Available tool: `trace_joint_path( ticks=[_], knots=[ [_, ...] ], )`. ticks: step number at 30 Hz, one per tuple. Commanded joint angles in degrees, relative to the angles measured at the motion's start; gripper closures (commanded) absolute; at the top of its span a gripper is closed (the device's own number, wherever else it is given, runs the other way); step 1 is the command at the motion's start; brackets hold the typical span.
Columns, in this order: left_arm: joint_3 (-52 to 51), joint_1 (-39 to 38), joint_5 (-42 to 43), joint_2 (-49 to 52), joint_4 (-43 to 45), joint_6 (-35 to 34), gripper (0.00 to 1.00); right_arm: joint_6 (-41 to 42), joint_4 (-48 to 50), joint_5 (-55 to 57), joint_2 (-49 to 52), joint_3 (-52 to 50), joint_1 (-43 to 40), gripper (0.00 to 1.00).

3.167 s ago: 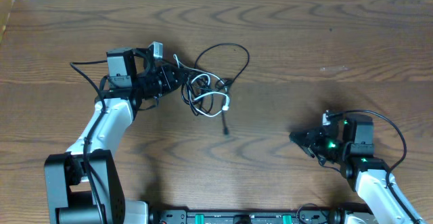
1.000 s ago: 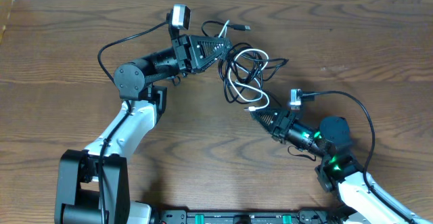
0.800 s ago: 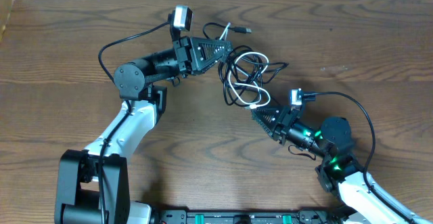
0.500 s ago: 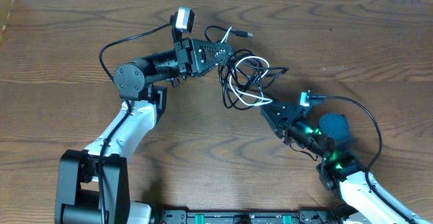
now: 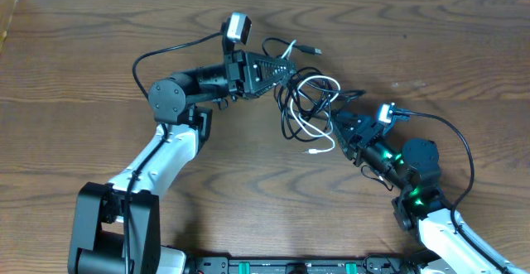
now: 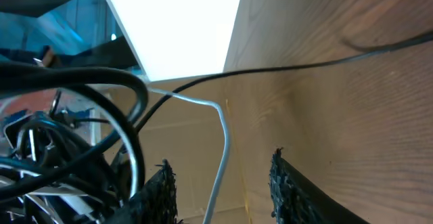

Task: Untangle cables

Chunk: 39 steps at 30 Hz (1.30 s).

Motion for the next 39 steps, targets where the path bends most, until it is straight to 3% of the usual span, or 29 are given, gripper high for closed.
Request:
trace_joint_path(
  ticks=[1, 5, 6, 9, 10, 12, 18, 23, 32, 39],
  knots=[
    [1.2, -1.0, 0.5, -0.5, 1.0, -0.1, 0.92, 0.6, 0.4, -1.6, -0.1, 0.3, 1.7, 0.57],
    [1.2, -2.6, 0.5, -0.5, 1.0, -0.1, 0.92, 1.2, 0.6, -1.4, -0.1, 0.3, 4.2, 0.62],
    [1.2, -3.2, 0.3, -0.5, 1.0, -0.1, 0.92, 0.9, 0.3, -1.4, -0.1, 0.3, 5.4, 0.77],
    [1.2, -3.3, 0.3, -0.5, 1.0, -0.1, 0.92, -1.2, -2.2, -1.1, -0.1, 0.3, 6.3, 0.97],
    [1.2, -3.3, 0.1, -0.5, 1.0, -0.1, 0.92, -2.3, -3.2, -0.9, -0.1, 0.3, 6.3, 0.99],
    [1.2, -3.3, -0.9, -0.5, 1.0, -0.1, 0.92, -4.0, -5.8, -0.2, -0.1, 0.3, 6.3, 0.99],
    [1.2, -2.4, -4.2, -0.6, 1.0, -1.6, 0.92, -20.0, -19.7, 10.1, -0.1, 0.3, 5.3, 0.99],
    [1.2, 4.2, -4.2, -0.6, 1.0, -1.6, 0.92, -27.5, -29.9, 14.1, -0.1, 0.3, -0.6, 0.99],
    [1.2, 19.4, -0.5, -0.6, 1.0, -1.6, 0.92, -31.9, -38.9, 14.1, -0.2, 0.3, -16.2, 0.99],
    [1.2, 25.1, 2.7, -0.6, 0.9, 0.2, 0.92, -35.1, -41.3, 13.0, -0.2, 0.3, -26.0, 0.99]
  ],
)
